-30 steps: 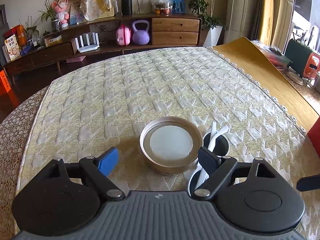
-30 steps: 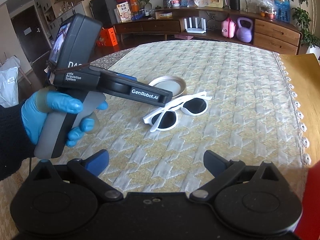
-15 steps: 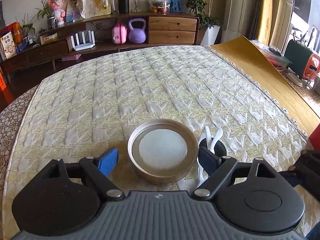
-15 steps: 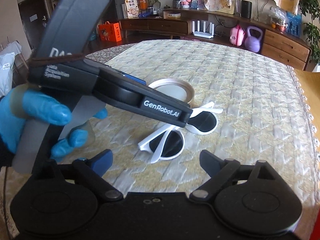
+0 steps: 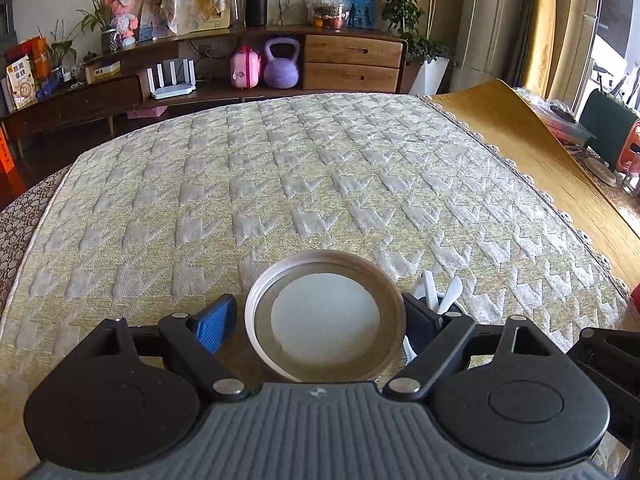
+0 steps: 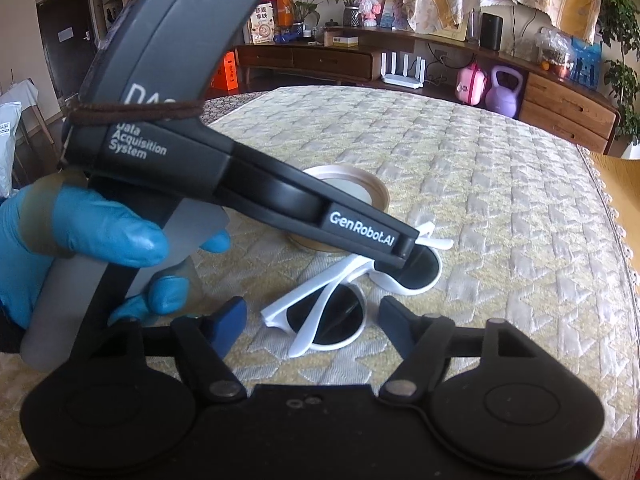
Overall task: Organize rigid objects
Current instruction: 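Grasp the round metal lid with the left tool while the right tool grasps the white sunglasses, then carry the metal lid and white sunglasses with both tools over the red tin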
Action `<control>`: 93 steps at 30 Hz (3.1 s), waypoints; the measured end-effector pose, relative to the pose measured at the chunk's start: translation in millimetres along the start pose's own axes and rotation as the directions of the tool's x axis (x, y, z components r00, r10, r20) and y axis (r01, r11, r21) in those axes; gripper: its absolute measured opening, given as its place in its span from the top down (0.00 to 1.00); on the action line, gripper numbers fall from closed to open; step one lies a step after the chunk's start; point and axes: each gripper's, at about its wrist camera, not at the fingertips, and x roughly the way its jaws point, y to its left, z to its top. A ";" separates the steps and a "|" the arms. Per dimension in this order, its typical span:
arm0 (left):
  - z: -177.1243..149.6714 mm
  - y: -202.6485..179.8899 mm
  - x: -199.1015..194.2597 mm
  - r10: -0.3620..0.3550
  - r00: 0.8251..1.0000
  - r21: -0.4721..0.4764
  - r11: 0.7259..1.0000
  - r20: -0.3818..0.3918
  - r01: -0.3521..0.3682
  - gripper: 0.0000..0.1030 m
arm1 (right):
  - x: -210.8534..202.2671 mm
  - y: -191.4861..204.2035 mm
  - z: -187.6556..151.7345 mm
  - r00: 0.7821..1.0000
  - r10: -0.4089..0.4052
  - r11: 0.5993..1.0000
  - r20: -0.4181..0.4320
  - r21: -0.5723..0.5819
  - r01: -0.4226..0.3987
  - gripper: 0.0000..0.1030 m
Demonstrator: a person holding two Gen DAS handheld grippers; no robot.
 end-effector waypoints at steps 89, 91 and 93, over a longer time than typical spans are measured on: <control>-18.7 -300.4 -151.6 -0.254 0.965 0.290 0.920 -0.073 0.264 0.25 | -282.1 -116.0 -150.4 0.942 -0.312 0.930 0.124 0.243 0.276 0.46; -16.6 -307.4 -141.8 -0.247 0.965 0.284 0.923 -0.083 0.261 0.25 | -281.5 -121.3 -154.7 0.942 -0.315 0.927 0.115 0.252 0.279 0.46; -14.4 -312.9 -131.5 -0.255 0.963 0.272 0.924 -0.091 0.270 0.25 | -280.7 -126.9 -158.4 0.942 -0.319 0.923 0.106 0.260 0.284 0.46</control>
